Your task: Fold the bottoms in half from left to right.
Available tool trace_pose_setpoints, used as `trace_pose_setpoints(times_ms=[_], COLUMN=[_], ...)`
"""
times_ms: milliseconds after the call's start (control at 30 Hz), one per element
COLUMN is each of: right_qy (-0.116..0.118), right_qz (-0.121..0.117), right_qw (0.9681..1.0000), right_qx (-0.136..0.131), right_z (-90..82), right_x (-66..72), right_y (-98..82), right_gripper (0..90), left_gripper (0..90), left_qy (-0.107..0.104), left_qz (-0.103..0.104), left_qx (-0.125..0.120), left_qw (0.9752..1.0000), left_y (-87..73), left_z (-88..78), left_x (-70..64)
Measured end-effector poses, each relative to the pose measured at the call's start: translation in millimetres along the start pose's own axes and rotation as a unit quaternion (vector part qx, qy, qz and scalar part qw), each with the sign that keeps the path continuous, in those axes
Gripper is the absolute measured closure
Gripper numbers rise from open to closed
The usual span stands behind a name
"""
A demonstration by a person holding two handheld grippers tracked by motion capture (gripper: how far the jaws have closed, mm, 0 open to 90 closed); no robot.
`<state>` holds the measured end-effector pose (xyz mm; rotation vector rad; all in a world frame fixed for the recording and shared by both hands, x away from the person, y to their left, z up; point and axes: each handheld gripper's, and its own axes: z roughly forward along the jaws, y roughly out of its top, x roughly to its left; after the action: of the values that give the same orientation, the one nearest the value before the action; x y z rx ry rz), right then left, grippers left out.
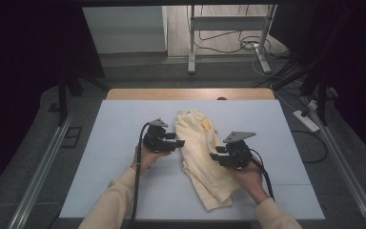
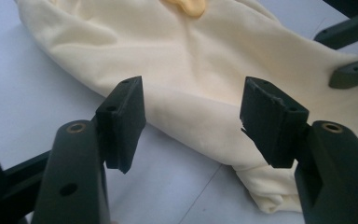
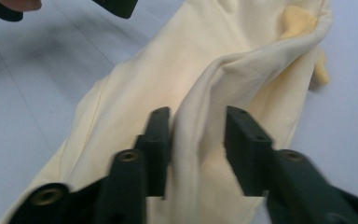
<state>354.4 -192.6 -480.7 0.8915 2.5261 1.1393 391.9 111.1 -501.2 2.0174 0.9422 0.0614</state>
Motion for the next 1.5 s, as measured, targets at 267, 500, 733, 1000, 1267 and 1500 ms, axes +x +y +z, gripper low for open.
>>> trace_pose_setpoints(times_ms=[267,500,733,1000,1267,1500], right_qy=[-0.018,-0.023,-0.027,-0.039,-0.013,0.024], right_qz=[-0.022,-0.007,0.009,0.005,-0.031,-0.052], right_qw=[0.9995,0.9983,0.9964,0.9983,0.9994,0.9983], right_qx=[0.012,0.053,0.08,0.043,0.0,0.015], right_z=[-8.7,-4.9,3.3,-7.9,-22.4,-13.4], right_x=[0.4,-8.1,-13.1,-9.1,12.8,31.8], right_y=[-8.0,-23.8,-33.6,-30.8,-17.9,-14.6], right_gripper=[84.5,84.9,84.7,52.3,41.5,39.6], left_gripper=[39.0,38.8,38.4,37.7,37.5,37.2], left_qy=[0.003,0.008,0.009,0.011,0.013,0.014], left_qz=[0.002,0.004,0.001,0.005,0.004,0.001], left_qx=[-0.003,0.007,0.005,0.002,0.001,0.0], left_qw=[1.0,0.9999,1.0,0.9999,0.9999,0.9999], left_y=[-1.2,-1.4,-1.7,-0.4,-0.6,-0.8], left_z=[-4.5,-3.4,-3.9,-5.8,-6.8,-7.5], left_x=[-1.0,-1.7,-1.1,-2.2,-0.5,1.7])
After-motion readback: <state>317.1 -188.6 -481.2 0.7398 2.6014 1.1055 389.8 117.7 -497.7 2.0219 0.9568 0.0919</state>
